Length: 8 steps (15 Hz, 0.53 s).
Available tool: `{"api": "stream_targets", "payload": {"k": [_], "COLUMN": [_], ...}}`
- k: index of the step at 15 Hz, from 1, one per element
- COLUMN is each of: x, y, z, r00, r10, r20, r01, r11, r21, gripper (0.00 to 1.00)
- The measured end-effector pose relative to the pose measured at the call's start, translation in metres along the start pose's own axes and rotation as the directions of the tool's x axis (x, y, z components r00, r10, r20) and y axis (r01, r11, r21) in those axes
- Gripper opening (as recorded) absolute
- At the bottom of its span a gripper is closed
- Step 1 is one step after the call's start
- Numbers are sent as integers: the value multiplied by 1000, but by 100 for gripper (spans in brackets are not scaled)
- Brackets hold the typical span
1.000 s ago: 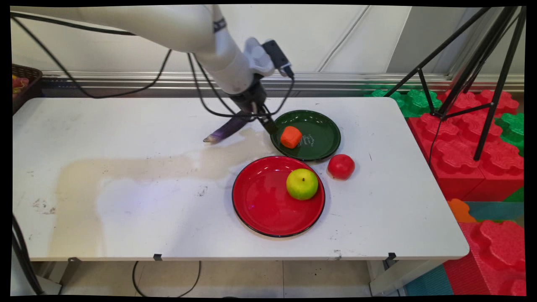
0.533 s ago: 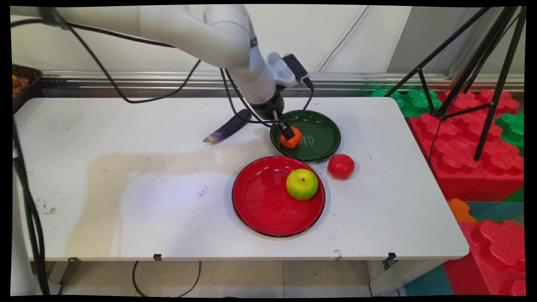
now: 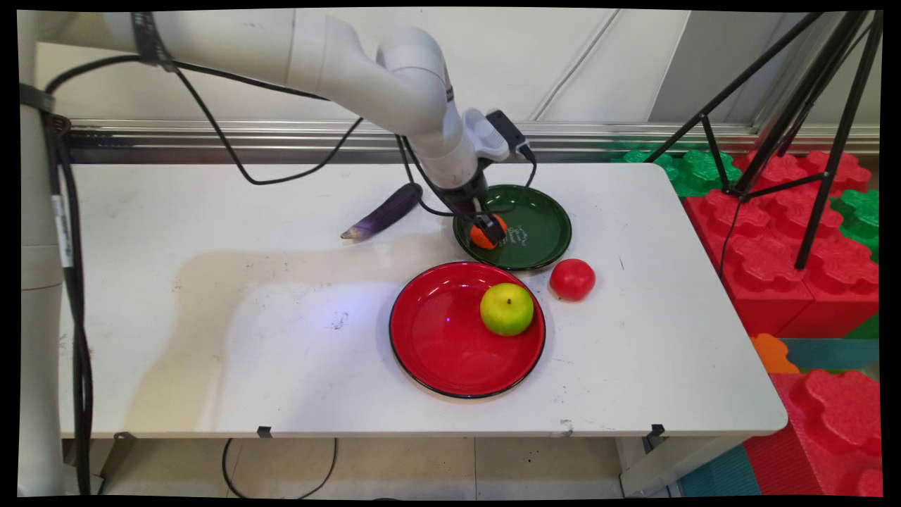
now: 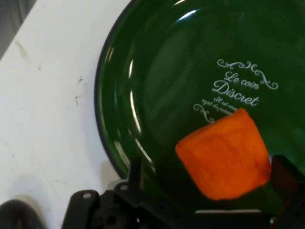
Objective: Pick up the mandarin from the green plate
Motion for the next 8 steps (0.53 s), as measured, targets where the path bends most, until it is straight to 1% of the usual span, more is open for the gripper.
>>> {"api": "stream_targets", "payload": {"k": [4, 8], "x": [2, 3], "y": [2, 5], "z": [15, 23], "r00": [1000, 998], "r10": [-28, -56], "r20": [3, 3], "r01": [28, 56], "r11": [1000, 998], "r21": [-11, -11], "gripper": [100, 100]}}
